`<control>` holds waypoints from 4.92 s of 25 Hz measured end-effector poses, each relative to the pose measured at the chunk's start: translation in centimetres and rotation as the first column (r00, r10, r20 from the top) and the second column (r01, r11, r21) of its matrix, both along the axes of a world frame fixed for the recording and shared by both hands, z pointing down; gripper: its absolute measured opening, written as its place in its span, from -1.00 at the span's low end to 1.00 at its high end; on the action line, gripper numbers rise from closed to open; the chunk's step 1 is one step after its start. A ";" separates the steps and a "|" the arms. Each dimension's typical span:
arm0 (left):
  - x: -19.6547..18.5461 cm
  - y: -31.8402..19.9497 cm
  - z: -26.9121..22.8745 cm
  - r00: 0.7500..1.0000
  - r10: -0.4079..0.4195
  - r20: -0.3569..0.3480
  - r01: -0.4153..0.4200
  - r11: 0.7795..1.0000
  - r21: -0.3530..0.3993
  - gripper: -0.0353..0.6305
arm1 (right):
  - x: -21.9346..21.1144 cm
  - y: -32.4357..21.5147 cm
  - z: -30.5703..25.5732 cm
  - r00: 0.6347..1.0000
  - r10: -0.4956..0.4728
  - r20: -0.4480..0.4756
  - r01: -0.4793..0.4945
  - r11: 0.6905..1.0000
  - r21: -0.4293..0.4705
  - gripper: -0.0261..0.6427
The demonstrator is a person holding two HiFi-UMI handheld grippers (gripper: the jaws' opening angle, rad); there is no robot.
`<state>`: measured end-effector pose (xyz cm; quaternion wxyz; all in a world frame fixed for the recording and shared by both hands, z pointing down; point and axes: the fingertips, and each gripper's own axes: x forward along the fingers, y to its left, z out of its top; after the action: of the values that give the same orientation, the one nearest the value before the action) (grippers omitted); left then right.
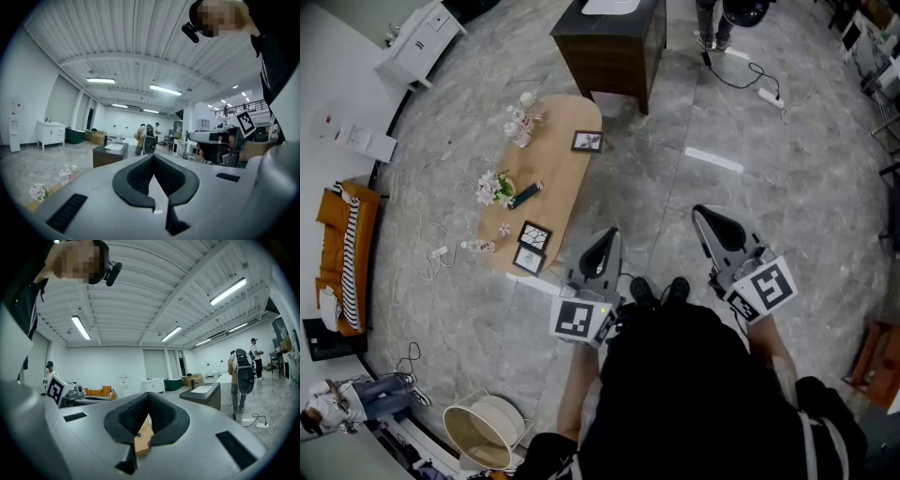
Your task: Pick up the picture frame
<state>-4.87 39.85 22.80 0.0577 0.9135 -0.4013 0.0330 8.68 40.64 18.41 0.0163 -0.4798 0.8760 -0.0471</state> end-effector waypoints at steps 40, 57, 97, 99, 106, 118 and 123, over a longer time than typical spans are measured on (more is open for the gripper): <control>6.7 -22.4 2.2 0.994 -0.105 -0.024 0.103 0.991 -0.091 -0.86 | 6.1 -23.4 2.3 0.992 -0.107 0.069 0.110 0.993 -0.041 -0.89; 8.7 -31.0 4.1 0.955 -0.296 -0.005 0.291 0.942 -0.169 -0.86 | 9.8 -33.9 4.9 0.959 -0.265 0.099 0.275 0.956 -0.105 -0.89; -4.8 -54.7 31.2 0.787 -0.576 -0.220 0.354 0.714 -0.604 -0.84 | -3.1 -58.3 13.7 0.899 -0.434 -0.061 0.385 0.849 -0.363 -0.89; -4.7 -54.8 33.6 0.766 -0.595 -0.242 0.339 0.695 -0.635 -0.83 | -3.3 -58.9 15.0 0.896 -0.441 -0.061 0.386 0.837 -0.388 -0.89; -4.7 -54.3 41.8 0.731 -0.610 -0.304 0.248 0.654 -0.715 -0.52 | -5.1 -60.3 19.7 0.879 -0.473 -0.058 0.399 0.798 -0.452 -0.89; -5.1 -52.0 55.3 0.555 -0.731 -0.397 0.072 0.518 -0.852 0.06 | -9.2 -59.7 27.8 0.847 -0.530 -0.041 0.422 0.716 -0.557 -0.89; -5.7 -51.4 59.5 0.461 -0.793 -0.399 0.065 0.479 -0.876 0.16 | -11.4 -58.5 30.2 0.821 -0.571 -0.020 0.457 0.677 -0.577 -0.89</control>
<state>-10.61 -11.59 82.34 0.6105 0.5535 -0.5231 -0.2174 -2.72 -17.82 48.63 -0.2231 -0.1989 0.9209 -0.2504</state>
